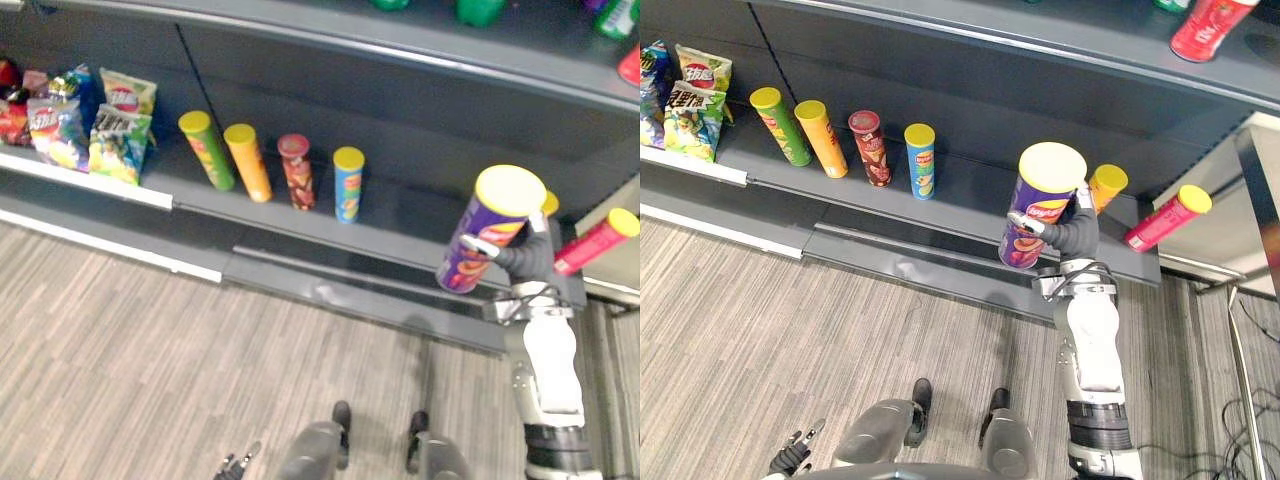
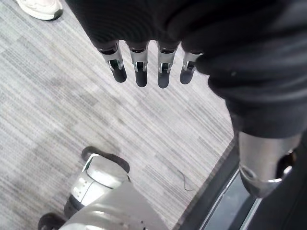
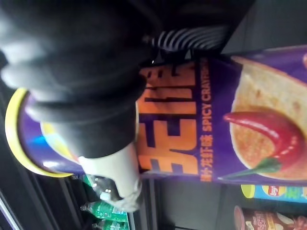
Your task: Put the gum and the chips on the shelf.
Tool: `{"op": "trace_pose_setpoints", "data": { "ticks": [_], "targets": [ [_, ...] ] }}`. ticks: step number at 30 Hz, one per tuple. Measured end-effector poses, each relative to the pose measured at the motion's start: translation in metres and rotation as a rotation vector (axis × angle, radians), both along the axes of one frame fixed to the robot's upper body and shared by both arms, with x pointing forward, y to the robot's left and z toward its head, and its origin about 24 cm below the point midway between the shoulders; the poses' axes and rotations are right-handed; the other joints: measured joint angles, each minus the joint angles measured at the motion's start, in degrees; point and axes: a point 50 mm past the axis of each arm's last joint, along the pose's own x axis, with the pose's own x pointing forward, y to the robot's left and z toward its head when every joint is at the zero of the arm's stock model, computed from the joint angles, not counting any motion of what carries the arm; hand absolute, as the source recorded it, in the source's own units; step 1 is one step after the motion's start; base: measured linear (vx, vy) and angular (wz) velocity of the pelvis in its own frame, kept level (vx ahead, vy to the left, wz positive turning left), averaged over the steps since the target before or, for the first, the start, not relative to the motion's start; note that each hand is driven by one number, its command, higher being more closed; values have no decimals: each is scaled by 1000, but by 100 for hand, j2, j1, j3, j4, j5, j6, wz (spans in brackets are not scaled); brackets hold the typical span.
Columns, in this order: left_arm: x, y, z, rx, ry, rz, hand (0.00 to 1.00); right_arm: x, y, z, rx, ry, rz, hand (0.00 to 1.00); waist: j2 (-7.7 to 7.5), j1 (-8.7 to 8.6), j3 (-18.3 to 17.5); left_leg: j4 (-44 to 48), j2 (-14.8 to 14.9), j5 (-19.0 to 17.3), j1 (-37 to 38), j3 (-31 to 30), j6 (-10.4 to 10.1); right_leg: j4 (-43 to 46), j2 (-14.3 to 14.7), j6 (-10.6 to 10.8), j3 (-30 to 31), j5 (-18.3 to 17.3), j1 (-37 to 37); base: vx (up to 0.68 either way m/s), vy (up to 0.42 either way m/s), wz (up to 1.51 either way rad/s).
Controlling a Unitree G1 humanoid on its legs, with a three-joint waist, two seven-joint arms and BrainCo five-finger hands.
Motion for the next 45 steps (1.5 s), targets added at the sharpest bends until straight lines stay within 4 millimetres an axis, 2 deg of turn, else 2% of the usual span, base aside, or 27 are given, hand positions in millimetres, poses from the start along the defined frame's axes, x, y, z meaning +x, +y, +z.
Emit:
{"op": "trace_pose_setpoints", "data": {
  "ticks": [2,7,8,10,11,17,20,23,28,29,31,34,36,37,40,45],
  "targets": [
    [0,-7,-2,-20,0,8,0,0,8,-2,23,8,56,100,21,-1,-18,-16,214,-16,-108,-224,-125,-267,249,-65,-258,-29,103,158,-242,35],
    [-4,-13,-5,-44,23,10,0,-6,5,-15,36,57,54,100,26,-59,-29,-680,386,334,-21,-611,-411,-390,428,-251,-727,-134,172,125,-231,41],
    [-4,-13,-6,-45,24,9,0,-7,2,-19,39,72,42,100,43,-76,-43,-959,427,443,62,-586,-426,-442,428,-269,-866,-144,219,59,-142,52],
    [-2,-14,-6,-43,27,1,0,-9,-2,-24,50,95,10,100,98,-234,-102,-1252,684,592,88,-2,-450,-513,411,-279,-1111,-150,271,76,-100,62],
    [-1,-14,-6,-39,27,-6,0,-9,-4,-29,55,115,-9,100,112,-278,-116,-1437,685,783,207,80,-420,-517,391,-280,-1182,-151,308,92,-14,40],
    [7,-13,-4,10,38,-76,0,-7,7,-41,61,162,-48,100,128,-266,-233,-1974,518,1073,450,10,-387,-648,275,-266,-1181,-144,397,39,48,13],
    [14,-14,-3,37,37,-111,0,1,17,-46,59,191,-41,100,142,-269,-245,-2174,495,1183,462,9,-408,-767,271,-218,-1180,-114,375,-7,10,1],
    [22,-17,-2,55,28,-149,0,13,24,-49,49,217,-56,100,220,-195,-265,-2178,493,1185,435,27,-415,-798,274,-203,-1161,-80,350,-14,10,-3],
    [45,-26,4,68,-48,-196,0,34,29,-26,42,147,-118,100,442,-96,-252,-2176,497,1339,115,1,-398,-789,284,-227,-1172,4,31,-1,1,1],
    [53,-29,7,70,-81,-212,0,42,25,-19,50,132,-168,100,527,-7,-205,-2175,494,1367,84,-11,-404,-771,278,-227,-1182,5,1,-1,6,6],
    [55,-31,8,74,-93,-222,0,48,24,-11,51,110,-201,100,604,13,-158,-2174,488,1394,42,-43,-402,-732,270,-227,-1207,5,-41,-8,9,9],
    [66,-40,11,79,-120,-237,0,66,13,19,102,36,-305,100,870,106,66,-2174,462,1442,-60,-84,-408,-511,214,-239,-1216,-14,-227,-41,23,4],
    [73,-42,14,86,-138,-246,0,72,6,37,148,-13,-358,100,969,151,221,-2173,454,1479,-161,-86,-429,-348,180,-255,-1202,-51,-395,-68,23,2],
    [77,-42,15,92,-148,-245,0,76,3,48,174,-39,-383,100,1004,150,383,-2173,444,1510,-174,-96,-427,-194,142,-256,-1207,-107,-477,-61,12,4],
    [83,-42,17,106,-159,-248,0,82,-1,63,214,-67,-433,100,1025,167,594,-2173,427,1572,-301,-118,-414,148,67,-286,-1203,-223,-745,-52,-11,5],
    [89,-46,20,100,-180,-239,0,88,-5,79,262,-91,-486,100,1142,211,779,-2174,422,1658,-487,-140,-429,420,17,-331,-1191,-302,-1050,-17,-31,1]
  ]
}}
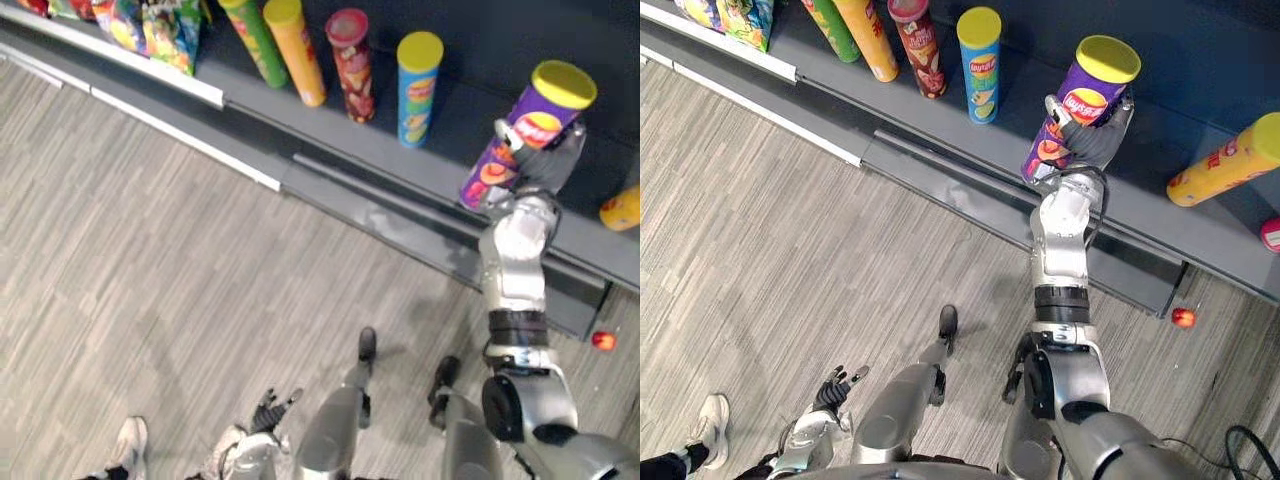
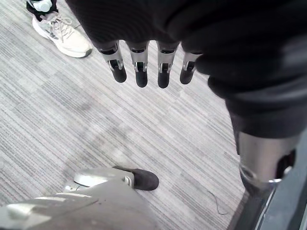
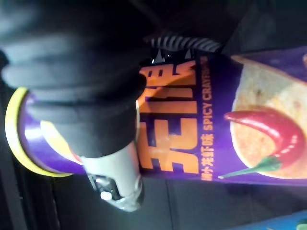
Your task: Put the gum and the chips on the shelf.
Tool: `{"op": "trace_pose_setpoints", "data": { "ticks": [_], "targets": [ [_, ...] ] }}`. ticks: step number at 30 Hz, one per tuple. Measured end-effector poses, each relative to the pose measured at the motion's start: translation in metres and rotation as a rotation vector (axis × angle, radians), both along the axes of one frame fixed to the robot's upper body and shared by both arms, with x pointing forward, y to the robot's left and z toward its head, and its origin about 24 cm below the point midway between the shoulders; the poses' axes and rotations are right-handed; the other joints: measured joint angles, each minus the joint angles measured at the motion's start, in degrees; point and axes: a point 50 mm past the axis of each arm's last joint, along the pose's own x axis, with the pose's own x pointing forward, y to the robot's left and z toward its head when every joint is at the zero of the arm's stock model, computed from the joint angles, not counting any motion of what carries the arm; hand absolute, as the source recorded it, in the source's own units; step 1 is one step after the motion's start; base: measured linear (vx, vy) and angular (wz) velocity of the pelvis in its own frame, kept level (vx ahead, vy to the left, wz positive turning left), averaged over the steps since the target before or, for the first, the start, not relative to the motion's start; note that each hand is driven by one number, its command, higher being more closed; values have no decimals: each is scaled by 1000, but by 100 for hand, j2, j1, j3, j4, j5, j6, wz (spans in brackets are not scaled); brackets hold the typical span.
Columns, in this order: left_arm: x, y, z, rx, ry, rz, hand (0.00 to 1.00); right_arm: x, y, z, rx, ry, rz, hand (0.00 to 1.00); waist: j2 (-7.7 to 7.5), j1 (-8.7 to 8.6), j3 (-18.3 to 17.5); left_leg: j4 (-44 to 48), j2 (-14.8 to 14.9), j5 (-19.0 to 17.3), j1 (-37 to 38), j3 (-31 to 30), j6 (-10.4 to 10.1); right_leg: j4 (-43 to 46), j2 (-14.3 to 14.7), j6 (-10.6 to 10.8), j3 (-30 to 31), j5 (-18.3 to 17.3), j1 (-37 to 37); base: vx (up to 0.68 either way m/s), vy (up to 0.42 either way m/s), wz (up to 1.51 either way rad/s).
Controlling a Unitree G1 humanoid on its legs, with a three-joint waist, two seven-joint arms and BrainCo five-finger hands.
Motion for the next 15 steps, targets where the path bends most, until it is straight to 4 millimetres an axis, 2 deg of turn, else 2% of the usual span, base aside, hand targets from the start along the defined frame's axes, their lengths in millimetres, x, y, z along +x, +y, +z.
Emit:
{"op": "trace_pose_setpoints", "data": {
  "ticks": [4,15],
  "targets": [
    [12,-5,5,-2,-45,-29,0,4,-11,14,11,-23,-58,100,141,83,98,0,-6,89,-208,-28,-7,228,-46,-31,-13,-62,-294,-10,-52,4],
    [23,-14,11,-4,-85,-87,0,7,-24,51,-4,-84,-147,100,394,109,249,0,-32,224,-625,-34,-31,629,-149,-98,15,-145,-898,-10,-58,1]
  ]
}}
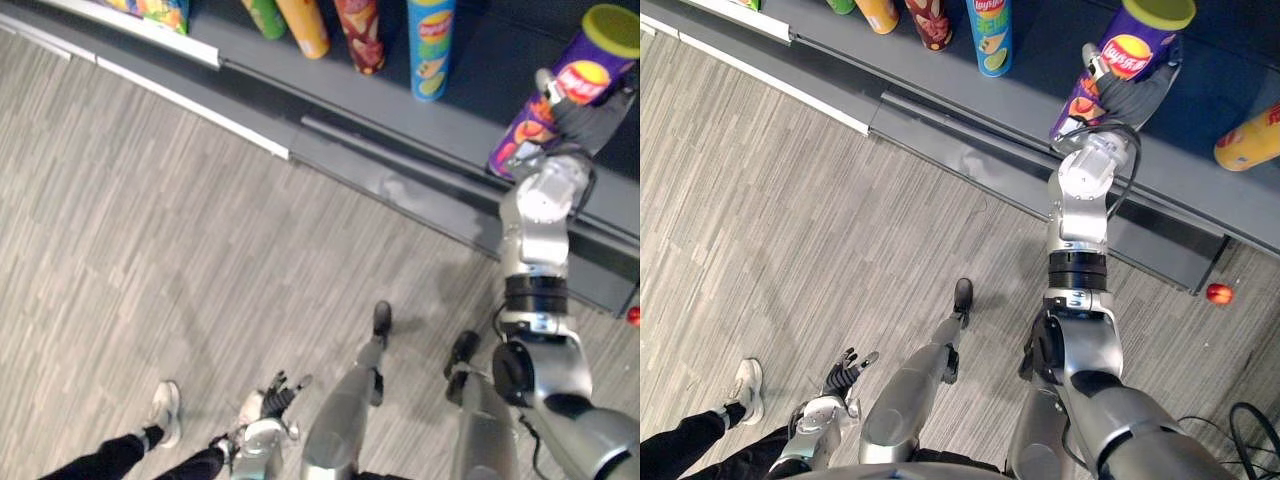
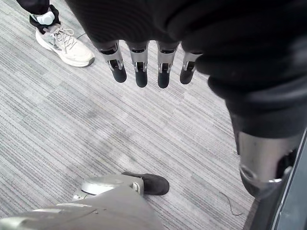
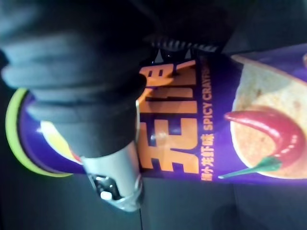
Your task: Put the gum and the chips on the shelf.
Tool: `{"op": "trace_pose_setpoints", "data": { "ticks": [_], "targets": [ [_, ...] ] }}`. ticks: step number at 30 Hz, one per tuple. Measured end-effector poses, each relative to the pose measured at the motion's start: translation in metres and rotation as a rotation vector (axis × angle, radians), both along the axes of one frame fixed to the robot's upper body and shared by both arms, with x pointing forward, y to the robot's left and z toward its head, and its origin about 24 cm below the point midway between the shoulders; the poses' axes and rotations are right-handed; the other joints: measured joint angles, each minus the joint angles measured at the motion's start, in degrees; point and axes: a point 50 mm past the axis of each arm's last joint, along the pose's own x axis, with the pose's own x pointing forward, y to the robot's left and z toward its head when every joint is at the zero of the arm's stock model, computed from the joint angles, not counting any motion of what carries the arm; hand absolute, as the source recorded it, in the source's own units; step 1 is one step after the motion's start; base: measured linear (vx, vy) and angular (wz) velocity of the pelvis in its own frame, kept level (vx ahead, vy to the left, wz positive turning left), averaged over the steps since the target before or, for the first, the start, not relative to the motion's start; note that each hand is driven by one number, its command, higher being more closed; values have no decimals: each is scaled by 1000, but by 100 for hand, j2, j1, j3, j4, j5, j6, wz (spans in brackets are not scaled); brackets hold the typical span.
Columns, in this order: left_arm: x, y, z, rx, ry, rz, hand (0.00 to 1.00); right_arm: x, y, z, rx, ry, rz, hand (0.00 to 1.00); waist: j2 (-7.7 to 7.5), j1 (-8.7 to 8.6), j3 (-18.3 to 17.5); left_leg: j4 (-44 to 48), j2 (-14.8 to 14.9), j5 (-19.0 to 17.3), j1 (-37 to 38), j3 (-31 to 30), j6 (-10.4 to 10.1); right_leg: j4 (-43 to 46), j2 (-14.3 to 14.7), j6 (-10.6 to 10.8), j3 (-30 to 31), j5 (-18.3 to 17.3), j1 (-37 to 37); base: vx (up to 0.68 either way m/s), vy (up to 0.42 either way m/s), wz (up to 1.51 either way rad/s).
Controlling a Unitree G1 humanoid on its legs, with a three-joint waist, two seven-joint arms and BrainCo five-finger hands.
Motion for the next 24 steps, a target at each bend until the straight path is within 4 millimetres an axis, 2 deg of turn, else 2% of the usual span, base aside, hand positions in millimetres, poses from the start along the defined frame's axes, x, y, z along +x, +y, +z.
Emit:
{"op": "trace_pose_setpoints", "data": {
  "ticks": [3,5,8,13,16,24],
  "targets": [
    [7,-1,3,-22,-22,18,0,-1,-5,8,7,-19,-24,100,53,34,25,1,-1,46,-129,-6,-7,101,-15,-23,6,-14,-167,-14,-54,1],
    [12,-2,7,-22,-45,14,0,-2,-10,11,1,-25,-46,100,83,126,35,0,-11,63,-194,-6,-16,210,-43,-38,19,-53,-293,-21,-73,-1],
    [15,-2,9,-22,-61,11,0,-3,-12,16,15,-42,-57,100,96,129,41,0,-36,100,-284,-54,-20,371,-100,-52,5,-134,-432,-24,-75,10],
    [17,-3,10,-20,-75,11,0,-6,-10,37,30,-104,-54,100,115,151,49,0,-54,146,-455,-85,-68,599,-165,-101,-5,-222,-679,-32,-77,6],
    [20,-3,13,-22,-91,9,0,-9,-17,43,29,-121,-79,100,127,256,53,-1,-65,154,-503,-83,-81,734,-207,-114,-10,-289,-780,-22,-55,4],
    [28,-7,21,-56,-143,34,0,-17,-29,62,29,-171,-129,100,129,265,52,-2,-157,186,-660,-85,-93,1012,-388,-104,-65,-414,-985,-20,-48,10]
  ]
}}
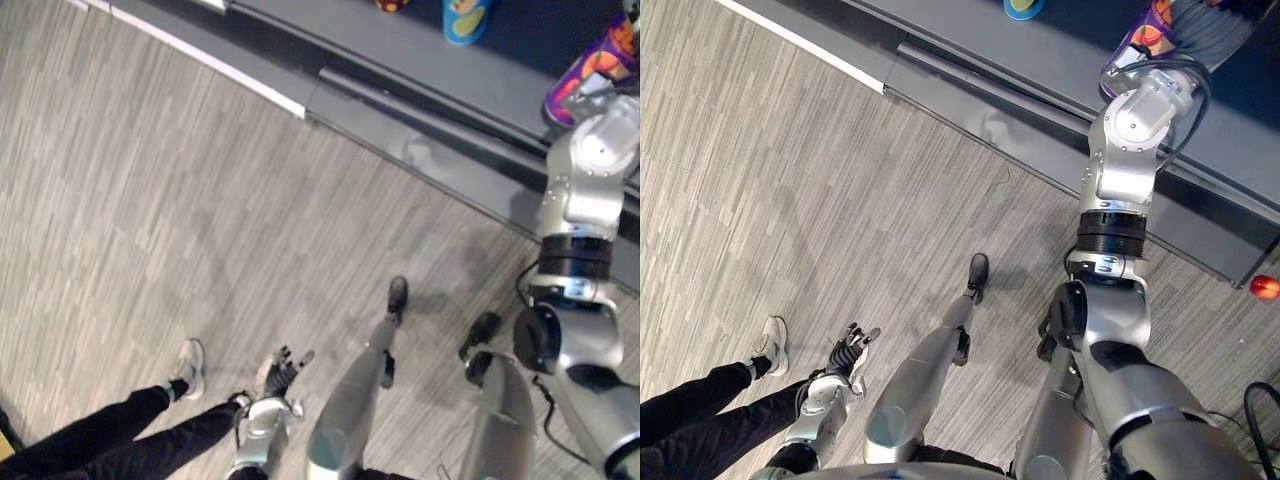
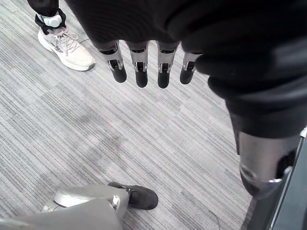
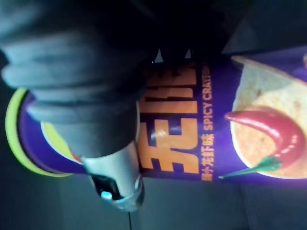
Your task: Put the gum and the chips on the shelf.
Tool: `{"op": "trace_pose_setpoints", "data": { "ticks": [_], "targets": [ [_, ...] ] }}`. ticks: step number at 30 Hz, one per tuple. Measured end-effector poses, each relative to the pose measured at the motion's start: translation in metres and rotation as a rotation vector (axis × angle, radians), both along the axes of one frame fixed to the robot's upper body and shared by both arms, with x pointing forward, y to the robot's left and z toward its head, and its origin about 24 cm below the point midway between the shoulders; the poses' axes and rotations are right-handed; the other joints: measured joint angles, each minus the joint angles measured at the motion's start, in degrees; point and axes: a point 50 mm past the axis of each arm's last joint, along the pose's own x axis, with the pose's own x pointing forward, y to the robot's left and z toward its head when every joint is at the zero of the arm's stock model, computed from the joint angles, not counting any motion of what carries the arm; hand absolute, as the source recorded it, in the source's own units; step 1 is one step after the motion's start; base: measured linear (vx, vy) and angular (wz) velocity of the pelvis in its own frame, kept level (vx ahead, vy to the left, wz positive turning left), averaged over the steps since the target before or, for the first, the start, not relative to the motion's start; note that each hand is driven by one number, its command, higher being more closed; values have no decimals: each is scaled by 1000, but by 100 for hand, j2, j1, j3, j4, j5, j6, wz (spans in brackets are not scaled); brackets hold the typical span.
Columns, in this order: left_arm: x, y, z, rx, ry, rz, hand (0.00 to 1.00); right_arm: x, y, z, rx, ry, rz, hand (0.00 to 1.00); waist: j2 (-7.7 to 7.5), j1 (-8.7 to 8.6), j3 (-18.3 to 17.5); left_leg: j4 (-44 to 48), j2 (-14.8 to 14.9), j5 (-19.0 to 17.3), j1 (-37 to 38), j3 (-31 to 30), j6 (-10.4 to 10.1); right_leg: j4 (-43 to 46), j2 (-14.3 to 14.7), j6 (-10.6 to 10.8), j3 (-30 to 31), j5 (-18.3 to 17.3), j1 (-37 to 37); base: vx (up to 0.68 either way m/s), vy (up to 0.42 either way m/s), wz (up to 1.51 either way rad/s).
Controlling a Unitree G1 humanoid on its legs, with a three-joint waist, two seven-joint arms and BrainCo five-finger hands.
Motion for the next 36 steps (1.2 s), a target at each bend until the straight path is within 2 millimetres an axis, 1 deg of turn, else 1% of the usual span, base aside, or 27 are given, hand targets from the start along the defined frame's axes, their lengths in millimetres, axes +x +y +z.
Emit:
{"op": "trace_pose_setpoints", "data": {
  "ticks": [4,8,15,18,23,25,32,33,36],
  "targets": [
    [8,-6,4,-14,-25,-7,0,-6,1,16,-12,-49,-24,100,1,-1,0,1,-3,5,-126,173,1,64,-72,16,-7,-11,-134,-24,-33,7],
    [12,-9,8,-23,-48,-10,0,-11,-5,23,-23,-66,-78,100,1,15,-1,1,-73,57,-207,254,56,226,-193,44,7,-76,-275,-16,-23,10],
    [15,-14,12,-35,-66,-12,0,-14,-4,25,-24,-74,-115,100,0,4,-1,1,-117,60,-300,294,61,332,-266,48,27,-91,-421,-10,-25,0],
    [16,-14,12,-37,-71,-13,0,-13,0,23,-32,-64,-135,100,0,1,0,1,-119,60,-312,370,61,376,-284,47,63,-91,-480,-26,-48,-6],
    [19,-21,16,-60,-91,-13,0,-8,2,11,-75,-3,-165,100,0,-12,-1,1,-71,58,-313,646,63,410,-317,39,66,-98,-500,-22,-30,0],
    [19,-28,16,-97,-92,0,0,-8,9,5,-88,-3,-151,100,0,-35,-1,2,-60,59,-317,781,64,411,-339,44,75,-101,-507,-39,-35,1],
    [19,-27,16,-108,-92,20,0,-4,28,-6,-128,14,-111,100,-7,-137,-3,3,-23,69,-321,954,75,386,-339,45,76,-101,-509,-26,-28,-1],
    [19,-27,16,-109,-93,20,0,-4,29,-8,-137,12,-107,0,-10,-140,-5,3,-19,69,-321,967,74,354,-338,45,76,-101,-509,-35,-42,-4],
    [19,-27,16,-114,-94,23,0,-2,29,-16,-134,35,-101,0,-16,-140,-7,4,13,70,-320,1084,74,340,-329,45,78,-101,-510,-30,-37,-3]
  ]
}}
